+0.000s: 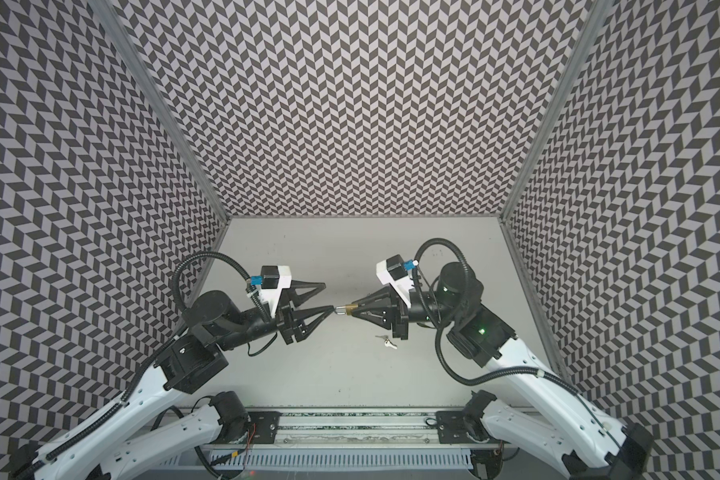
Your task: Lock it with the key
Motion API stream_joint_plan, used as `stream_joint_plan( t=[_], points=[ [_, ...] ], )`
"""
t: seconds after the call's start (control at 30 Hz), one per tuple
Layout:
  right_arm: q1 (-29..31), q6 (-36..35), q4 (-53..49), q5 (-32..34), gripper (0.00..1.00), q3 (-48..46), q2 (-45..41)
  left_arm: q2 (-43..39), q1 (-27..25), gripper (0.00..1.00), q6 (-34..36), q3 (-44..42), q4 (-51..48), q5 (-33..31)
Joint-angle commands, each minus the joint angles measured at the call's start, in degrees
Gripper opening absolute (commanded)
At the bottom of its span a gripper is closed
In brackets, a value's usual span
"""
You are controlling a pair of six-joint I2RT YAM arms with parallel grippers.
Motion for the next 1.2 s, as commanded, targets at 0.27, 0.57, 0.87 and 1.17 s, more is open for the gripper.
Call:
stream_joint_plan(
  t=[0.27,0.57,0.87,1.17],
  points=[
    [-0.22,0.66,3.07,-1.59,0.0,0.8,0.07,-2.86,0.18,0.75,1.45,-2.33,6.34,8.22],
    [-0.15,2.79,6.32,-6.21,0.0,0.22,1.07,0.22,-0.06,0.61,1.76,-1.5,8.6,14.27],
    [-0.15,2.75,6.33,-6.01,0.0,0.21,1.44,1.02,-0.88,0.35,2.11,-1.09,8.79,15.27],
    [-0.15,2.61,5.72,-6.35,0.0,0.2,1.95,1.31,-0.96,0.25,1.85,-0.76,8.79,15.02]
  ],
)
